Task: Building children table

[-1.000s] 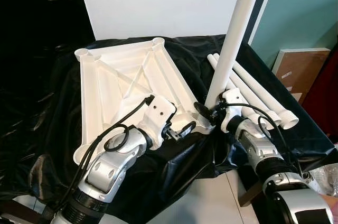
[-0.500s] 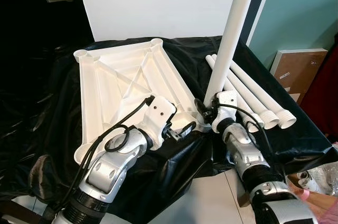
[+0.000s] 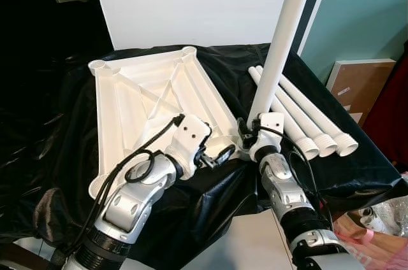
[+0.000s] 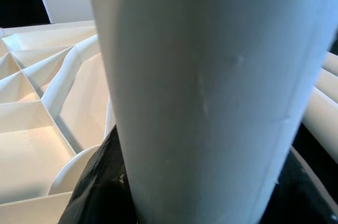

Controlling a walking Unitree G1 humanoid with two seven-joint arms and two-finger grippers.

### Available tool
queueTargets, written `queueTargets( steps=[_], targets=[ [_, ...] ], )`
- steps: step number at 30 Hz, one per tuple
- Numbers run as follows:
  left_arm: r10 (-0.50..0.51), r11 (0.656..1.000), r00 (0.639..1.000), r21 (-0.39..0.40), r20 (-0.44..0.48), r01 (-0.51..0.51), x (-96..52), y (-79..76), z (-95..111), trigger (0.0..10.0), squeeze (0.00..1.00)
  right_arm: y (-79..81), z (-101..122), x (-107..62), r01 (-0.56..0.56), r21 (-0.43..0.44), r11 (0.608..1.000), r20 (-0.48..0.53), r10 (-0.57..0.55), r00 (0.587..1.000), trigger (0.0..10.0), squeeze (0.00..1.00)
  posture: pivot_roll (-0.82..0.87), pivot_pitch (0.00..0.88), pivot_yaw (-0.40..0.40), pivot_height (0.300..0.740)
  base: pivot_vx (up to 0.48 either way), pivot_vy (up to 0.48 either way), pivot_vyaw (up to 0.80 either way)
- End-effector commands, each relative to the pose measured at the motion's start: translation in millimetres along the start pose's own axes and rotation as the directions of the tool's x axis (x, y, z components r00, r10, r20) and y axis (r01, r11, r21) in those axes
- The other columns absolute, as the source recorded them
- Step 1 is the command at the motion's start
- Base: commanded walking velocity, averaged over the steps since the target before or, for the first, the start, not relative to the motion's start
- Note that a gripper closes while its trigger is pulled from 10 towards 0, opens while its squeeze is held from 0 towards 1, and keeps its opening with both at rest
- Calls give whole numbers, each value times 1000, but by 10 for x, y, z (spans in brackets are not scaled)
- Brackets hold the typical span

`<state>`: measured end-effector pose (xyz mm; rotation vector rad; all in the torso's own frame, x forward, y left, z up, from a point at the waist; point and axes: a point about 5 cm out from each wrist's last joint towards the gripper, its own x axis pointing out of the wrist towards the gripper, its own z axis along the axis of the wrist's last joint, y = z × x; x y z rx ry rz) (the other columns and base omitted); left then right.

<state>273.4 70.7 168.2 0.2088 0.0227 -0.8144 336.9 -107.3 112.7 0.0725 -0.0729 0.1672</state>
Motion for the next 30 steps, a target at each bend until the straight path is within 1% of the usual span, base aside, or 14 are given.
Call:
queueTargets(
  steps=[1,2,3,5,6,11,13,14,16,17,23,27,29,30],
  targets=[
    [-22,1000,1000,16,-1,22,1,9,-5,10000,0,-16,-130,-50,1,26,1000,-63,0,998,10000,0,19,0,-41,740,0,0,0],
    [-22,1000,1000,16,-1,22,1,9,-5,10000,0,-16,-130,-50,1,26,1000,-63,0,998,10000,0,19,0,-41,740,0,0,0],
    [-21,1000,1000,16,0,21,4,12,-3,10000,0,-31,-111,-43,-4,22,1000,-53,5,999,10000,82,17,0,-41,740,0,0,0],
    [-20,1000,1000,16,1,20,6,14,-2,10000,0,-39,-97,-39,-5,18,1000,-47,6,999,10000,82,17,0,-41,740,0,0,0],
    [-21,1000,1000,18,5,21,9,14,3,10000,0,-50,-73,-34,-28,20,999,-37,29,999,10000,1000,16,0,-42,740,0,0,0],
    [-20,1000,1000,21,9,20,22,17,13,10000,0,-119,15,-33,-134,11,991,-1,134,991,10000,1000,14,0,-39,740,0,0,0],
    [-20,999,1000,25,5,20,28,23,8,10000,0,-204,39,-40,-210,-5,978,-8,210,978,10000,1000,11,0,-39,740,0,0,0],
    [-20,999,1000,26,2,20,32,27,3,10000,0,-254,46,-48,-267,-22,963,-22,266,964,10000,714,11,0,-39,740,0,0,0],
    [-20,999,1000,26,2,20,32,27,3,10000,0,-254,46,-48,-267,-22,963,-22,266,964,10000,714,11,0,-39,740,0,0,0],
    [-20,999,1000,27,0,20,32,28,-1,10000,0,-271,45,-56,-307,-33,951,-31,306,952,10000,0,8,0,-38,740,0,0,0],
    [-25,999,1000,29,-5,25,50,17,-13,10000,0,-345,41,-28,-436,-95,895,-85,429,899,10000,0,3,0,-27,740,0,0,0],
    [-31,999,1000,31,-3,31,67,14,-3,10000,0,-316,88,71,-482,-136,866,-100,472,876,10000,0,2,0,-25,740,0,0,0],
    [-31,999,1000,33,-4,31,68,18,-4,10000,0,-304,98,95,-493,-128,860,-103,483,870,10000,0,3,0,-22,740,0,0,0],
    [-31,999,999,34,-8,31,65,25,-10,10000,0,-288,99,119,-502,-130,855,-114,490,864,5373,0,3,0,-22,740,0,0,0]
  ],
)
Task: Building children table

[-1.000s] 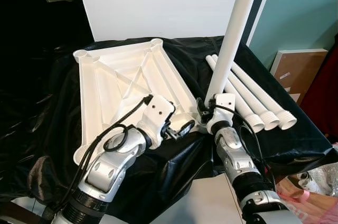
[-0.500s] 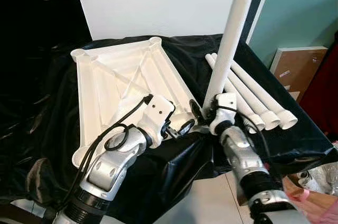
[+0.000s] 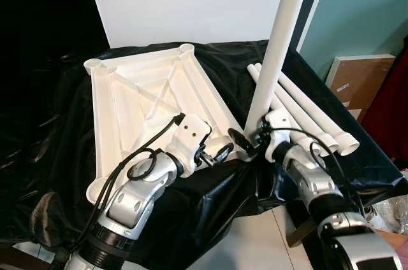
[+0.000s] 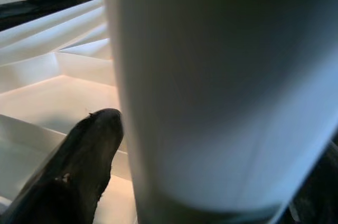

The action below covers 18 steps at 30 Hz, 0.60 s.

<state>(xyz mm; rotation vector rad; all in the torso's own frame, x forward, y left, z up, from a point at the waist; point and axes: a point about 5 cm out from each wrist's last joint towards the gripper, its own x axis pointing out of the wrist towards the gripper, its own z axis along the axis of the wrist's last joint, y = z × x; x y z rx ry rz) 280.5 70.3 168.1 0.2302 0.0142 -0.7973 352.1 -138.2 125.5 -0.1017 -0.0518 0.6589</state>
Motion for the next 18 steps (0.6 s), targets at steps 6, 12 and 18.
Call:
queueTargets(
  steps=[6,12,18],
  targets=[
    [-33,999,999,12,-19,33,-18,-4,-27,10000,0,37,-82,39,-55,12,998,-66,56,996,0,0,20,0,-33,740,0,0,0],
    [-18,1000,1000,6,-24,18,-48,-4,-48,10000,0,18,-172,-13,-34,31,999,-92,36,995,0,0,23,0,-37,740,0,0,0],
    [1,1000,999,-5,-34,-2,-64,18,-71,10000,0,-9,-261,-57,83,53,995,-110,-77,991,10000,0,20,0,-38,740,0,0,0]
  ],
)
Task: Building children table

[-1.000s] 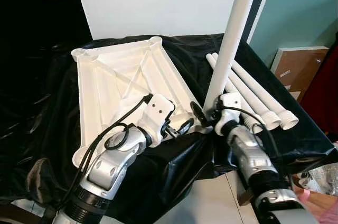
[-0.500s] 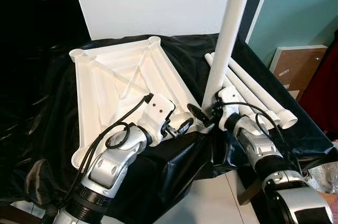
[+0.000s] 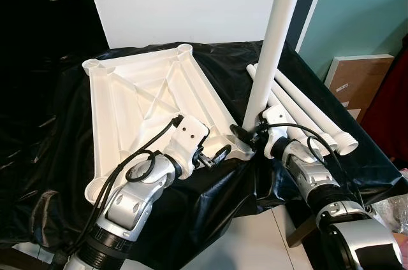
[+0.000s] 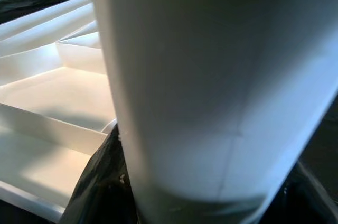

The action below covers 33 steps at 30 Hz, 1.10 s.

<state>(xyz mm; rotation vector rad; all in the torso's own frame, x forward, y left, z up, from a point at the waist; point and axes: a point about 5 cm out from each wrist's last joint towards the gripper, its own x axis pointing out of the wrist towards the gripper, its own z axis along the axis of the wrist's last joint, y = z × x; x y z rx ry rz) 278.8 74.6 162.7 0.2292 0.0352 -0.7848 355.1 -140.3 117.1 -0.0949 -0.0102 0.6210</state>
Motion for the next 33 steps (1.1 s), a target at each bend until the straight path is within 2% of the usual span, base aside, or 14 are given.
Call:
queueTargets(
  steps=[1,4,7,10,13,15,22,24,27,28,29,30,32,33],
  targets=[
    [-8,1000,1000,4,-14,8,-27,13,-10,10000,0,11,-176,-61,46,36,998,-70,-43,997,10000,0,20,0,-38,740,0,0,0],
    [30,1000,999,-4,-20,-30,-28,67,-29,10000,0,5,-212,-87,156,67,985,-58,-152,987,10000,0,20,0,-39,740,0,0,0],
    [30,1000,999,-4,-20,-30,-28,67,-29,10000,0,5,-212,-87,156,67,985,-58,-152,987,10000,0,20,0,-39,740,0,0,0],
    [82,997,996,-5,-39,-83,-33,141,-65,10000,0,54,-245,-115,293,116,949,-46,-290,956,10000,0,14,0,-34,740,0,0,0],
    [101,995,994,-3,-46,-102,-32,167,-76,10000,0,72,-248,-124,335,128,934,-40,-332,942,10000,0,12,0,-32,740,0,0,0],
    [141,990,987,1,-74,-141,-23,227,-114,10000,0,128,-253,-126,398,137,907,-34,-397,917,10000,0,8,0,-30,740,0,0,0],
    [199,980,969,23,-148,-198,-13,323,-228,10000,0,270,-230,-91,460,167,872,-24,-463,886,10000,0,5,0,-30,740,0,0,0],
    [248,968,946,86,-207,-235,3,383,-308,10000,0,326,-214,-71,462,195,865,-12,-469,883,10000,0,16,0,-37,740,0,0,0],
    [292,956,927,110,-236,-273,37,447,-338,10000,0,373,-196,-63,453,209,867,-4,-463,886,10000,0,17,0,-39,740,0,0,0],
    [310,949,919,132,-241,-286,56,479,-335,10000,0,388,-190,-63,447,210,869,-1,-457,889,10000,553,21,0,-42,740,0,0,0],
    [310,949,919,132,-241,-286,56,479,-335,10000,0,388,-190,-63,447,210,869,-1,-457,889,10000,553,21,0,-42,740,0,0,0],
    [321,945,915,139,-244,-295,75,505,-328,10000,0,406,-176,-67,437,217,873,8,-450,893,10000,1000,20,0,-43,740,0,0,0],
    [321,945,915,139,-244,-295,75,505,-328,10000,0,406,-176,-67,437,217,873,8,-450,893,10000,1000,20,0,-43,740,0,0,0],
    [331,941,912,150,-242,-302,114,556,-303,10000,0,421,-133,-78,416,223,881,28,-433,901,10000,1000,19,0,-46,740,0,0,0]
  ],
)
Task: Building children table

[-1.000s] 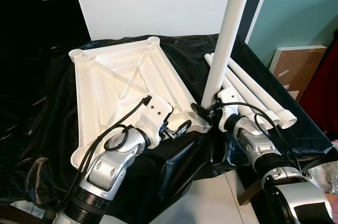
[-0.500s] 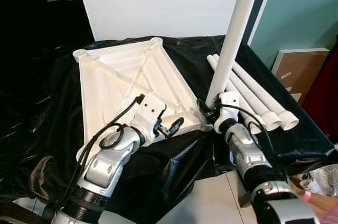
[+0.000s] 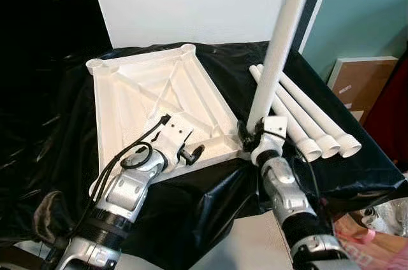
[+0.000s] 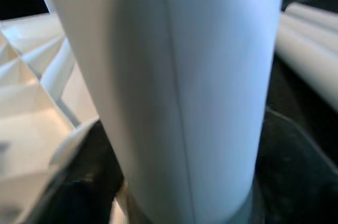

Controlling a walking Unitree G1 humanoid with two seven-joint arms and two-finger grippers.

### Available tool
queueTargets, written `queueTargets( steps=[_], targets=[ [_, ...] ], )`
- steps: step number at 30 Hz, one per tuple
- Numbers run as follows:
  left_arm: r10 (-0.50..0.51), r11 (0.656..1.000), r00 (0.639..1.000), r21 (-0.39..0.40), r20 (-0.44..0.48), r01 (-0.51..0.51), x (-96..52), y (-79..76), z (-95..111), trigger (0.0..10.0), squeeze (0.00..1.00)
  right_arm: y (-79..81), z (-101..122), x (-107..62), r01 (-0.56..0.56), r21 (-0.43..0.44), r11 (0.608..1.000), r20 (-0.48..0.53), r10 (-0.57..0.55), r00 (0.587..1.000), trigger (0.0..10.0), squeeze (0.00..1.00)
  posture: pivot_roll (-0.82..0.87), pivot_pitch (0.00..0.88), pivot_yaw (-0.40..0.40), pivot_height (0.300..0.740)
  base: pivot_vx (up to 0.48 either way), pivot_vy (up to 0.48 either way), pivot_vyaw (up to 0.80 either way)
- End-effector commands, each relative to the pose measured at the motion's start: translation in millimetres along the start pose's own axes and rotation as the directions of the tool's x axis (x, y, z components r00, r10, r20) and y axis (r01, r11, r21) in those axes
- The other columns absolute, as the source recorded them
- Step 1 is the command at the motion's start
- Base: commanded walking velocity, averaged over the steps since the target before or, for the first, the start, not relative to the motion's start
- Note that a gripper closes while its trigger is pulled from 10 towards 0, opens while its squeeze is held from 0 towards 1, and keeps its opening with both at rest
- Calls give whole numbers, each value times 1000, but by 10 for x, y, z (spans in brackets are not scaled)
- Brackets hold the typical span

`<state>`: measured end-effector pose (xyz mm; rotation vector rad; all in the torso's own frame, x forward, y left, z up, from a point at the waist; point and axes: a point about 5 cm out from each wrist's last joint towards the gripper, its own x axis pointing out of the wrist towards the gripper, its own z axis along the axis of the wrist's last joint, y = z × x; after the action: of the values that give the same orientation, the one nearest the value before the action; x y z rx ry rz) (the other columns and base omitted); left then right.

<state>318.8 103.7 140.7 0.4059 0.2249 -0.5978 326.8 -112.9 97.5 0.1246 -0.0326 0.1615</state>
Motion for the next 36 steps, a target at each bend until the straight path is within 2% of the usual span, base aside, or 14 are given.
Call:
queueTargets(
  steps=[1,5,6,10,14,15,17,18,19,25,31,33,36],
  targets=[
    [171,985,985,8,-18,-171,27,114,-9,10000,0,16,25,-17,-19,13,1000,6,19,1000,10000,1000,19,0,-46,740,0,0,0],
    [176,984,984,13,-31,-176,64,157,-3,10000,0,11,81,-26,-42,3,999,26,42,999,10000,1000,15,0,-44,740,0,0,0],
    [175,985,984,9,-38,-175,73,162,-12,10000,0,5,88,-29,-44,-1,999,26,44,999,10000,0,13,0,-43,740,0,0,0],
    [125,992,989,-2,-78,-125,112,119,-61,10000,0,-45,120,-48,-39,-6,999,38,40,998,10000,0,6,0,-37,740,0,0,0],
    [74,996,983,-35,-166,-81,170,68,-186,10000,0,-120,158,-71,-20,-22,1000,47,21,999,10000,0,-6,0,-29,740,0,0,0],
    [48,997,978,-53,-202,-60,184,52,-242,8157,0,-144,182,-75,-14,-25,1000,53,15,998,10000,0,-14,0,-22,740,0,0,0],
    [31,997,975,-65,-222,-47,190,44,-274,8157,0,-157,198,-77,-11,-27,1000,57,12,998,10000,0,-14,0,-22,740,0,0,0],
    [30,996,970,-76,-239,-49,197,52,-307,2627,0,-169,214,-76,-7,-30,1000,63,9,998,10000,0,-19,0,-16,740,0,0,0],
    [35,995,967,-77,-252,-56,204,63,-328,39,0,-180,225,-74,-2,-31,1000,65,4,998,10000,0,-19,0,-16,740,0,0,0],
    [105,986,963,-98,-249,-132,225,176,-333,0,0,-188,244,-76,9,-28,1000,72,-7,997,10000,0,-27,0,-1,740,0,0,0],
    [178,977,947,-64,-268,-202,232,310,-346,0,0,-166,243,-76,15,-19,1000,68,-13,998,10000,0,-26,0,3,740,0,0,0],
    [178,977,947,-64,-268,-202,232,310,-346,0,0,-166,243,-76,15,-19,1000,68,-13,998,10000,0,-26,0,3,740,0,0,0],
    [241,959,941,-93,-238,-270,204,383,-293,0,0,-148,245,-76,13,-17,1000,66,-12,998,10000,0,-26,0,7,740,0,0,0]
  ],
)
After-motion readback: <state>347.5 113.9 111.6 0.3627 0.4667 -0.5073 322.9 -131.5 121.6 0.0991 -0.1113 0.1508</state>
